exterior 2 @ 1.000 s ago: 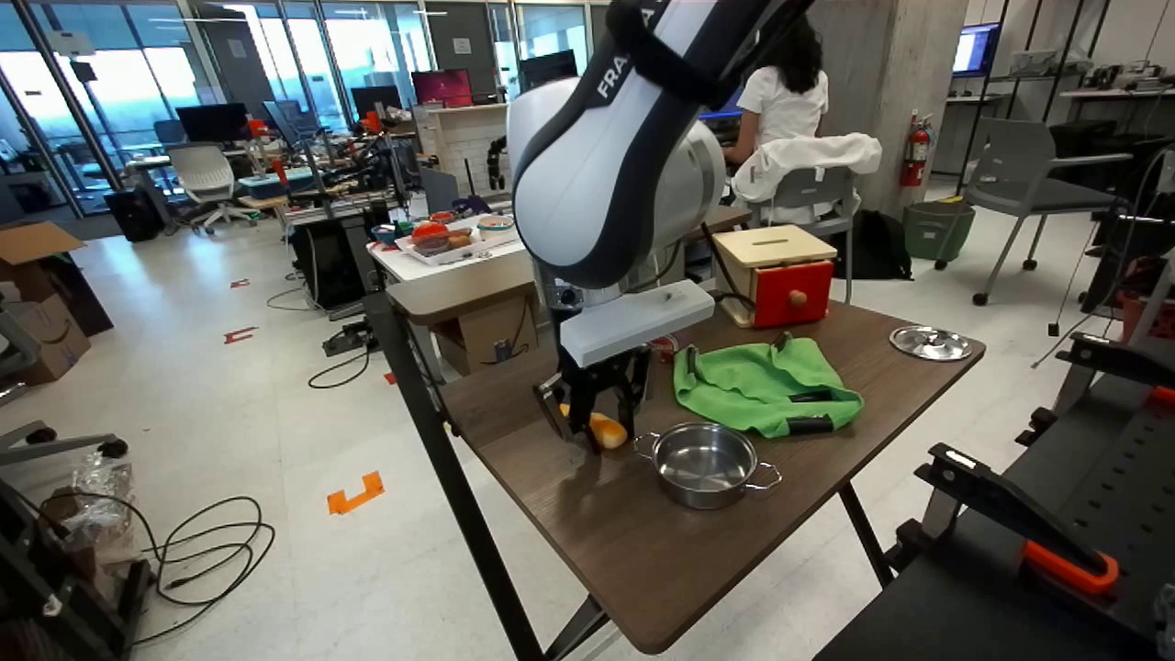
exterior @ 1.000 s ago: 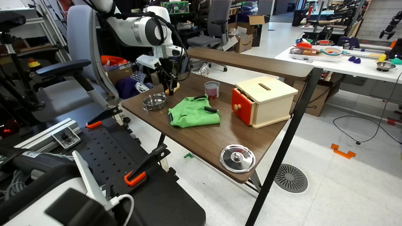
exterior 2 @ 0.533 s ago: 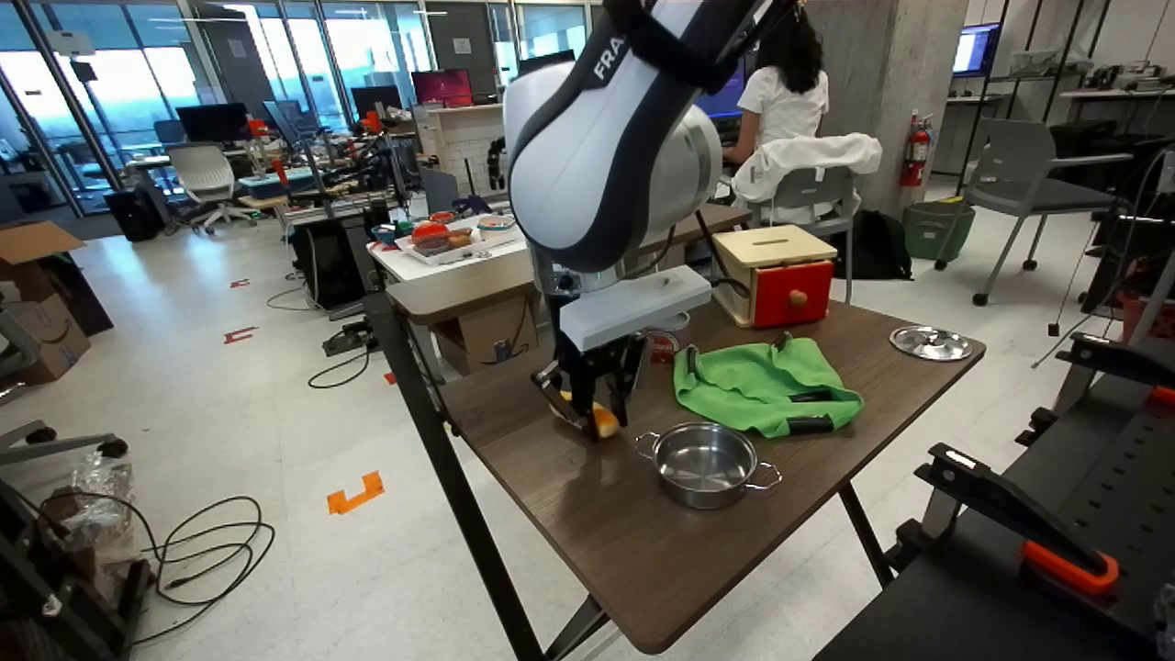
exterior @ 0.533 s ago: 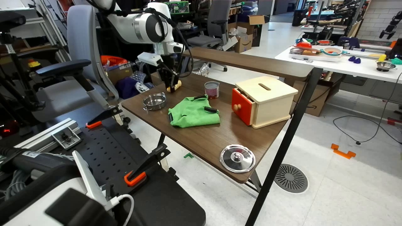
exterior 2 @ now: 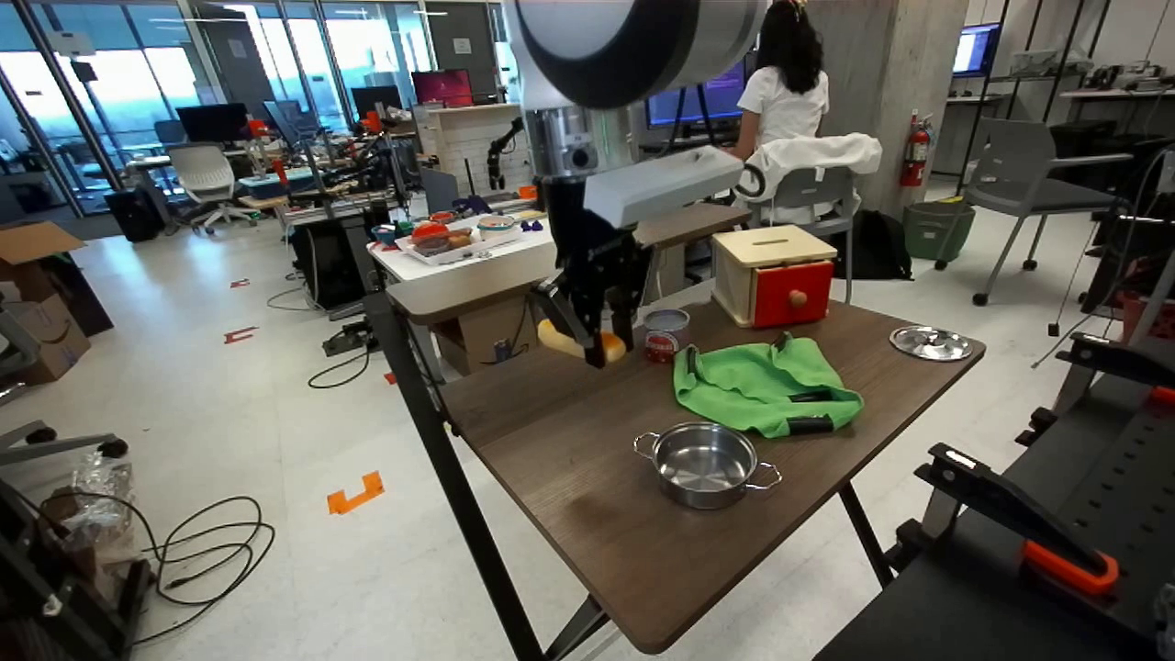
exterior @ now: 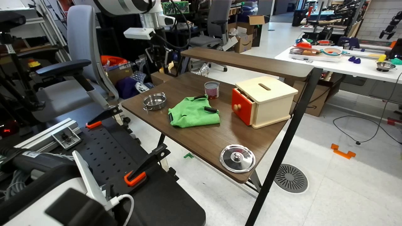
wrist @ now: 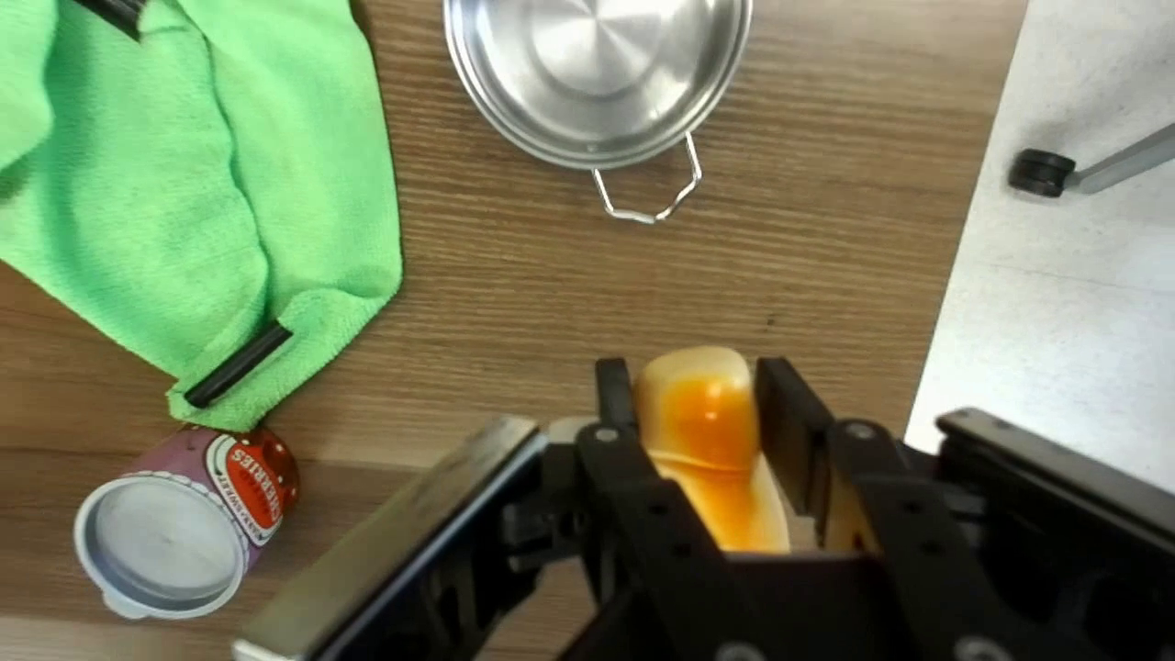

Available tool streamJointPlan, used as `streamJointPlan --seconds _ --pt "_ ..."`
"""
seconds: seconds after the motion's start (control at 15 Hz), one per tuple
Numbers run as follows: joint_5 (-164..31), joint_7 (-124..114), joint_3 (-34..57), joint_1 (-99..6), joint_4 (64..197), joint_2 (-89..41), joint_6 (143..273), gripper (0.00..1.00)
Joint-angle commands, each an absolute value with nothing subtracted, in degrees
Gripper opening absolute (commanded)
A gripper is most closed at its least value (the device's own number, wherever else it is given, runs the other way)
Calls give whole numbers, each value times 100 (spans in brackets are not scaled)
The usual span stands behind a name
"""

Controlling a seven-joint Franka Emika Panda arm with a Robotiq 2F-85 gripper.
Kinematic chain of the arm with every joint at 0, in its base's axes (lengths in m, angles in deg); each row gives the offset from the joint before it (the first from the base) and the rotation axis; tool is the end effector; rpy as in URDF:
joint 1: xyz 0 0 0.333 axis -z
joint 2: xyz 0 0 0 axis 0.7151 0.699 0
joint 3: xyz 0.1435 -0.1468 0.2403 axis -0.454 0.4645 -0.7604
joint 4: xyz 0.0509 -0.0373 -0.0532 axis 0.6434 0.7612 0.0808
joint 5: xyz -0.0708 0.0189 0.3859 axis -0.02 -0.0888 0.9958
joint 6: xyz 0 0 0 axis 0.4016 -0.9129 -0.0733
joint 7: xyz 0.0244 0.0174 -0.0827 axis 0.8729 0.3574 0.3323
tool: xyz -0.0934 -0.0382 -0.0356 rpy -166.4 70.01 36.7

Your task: Put the yellow object into the silver pot.

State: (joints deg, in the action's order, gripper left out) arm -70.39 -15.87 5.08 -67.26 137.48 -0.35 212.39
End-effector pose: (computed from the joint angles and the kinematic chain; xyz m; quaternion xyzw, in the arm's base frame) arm 0.6092 0.2646 0.1732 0.9934 0.1114 0.0010 0.0275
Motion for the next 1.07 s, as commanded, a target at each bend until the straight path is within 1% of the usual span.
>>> streamJointPlan --seconds 0.0,0.2,0.4,0.73,1.0 --pt "-7371 -1426 449 -6734 15166 -1139 21309 13" --pt "-7637 -1519 398 -6712 15986 -1635 21451 13" --pt "-7970 -1651 430 -6705 16465 -1789 21610 13" --pt "-8462 -1964 586 -6759 16809 -1603 22133 13" --pt "-8780 -2252 800 -6863 16829 -1373 22540 13"
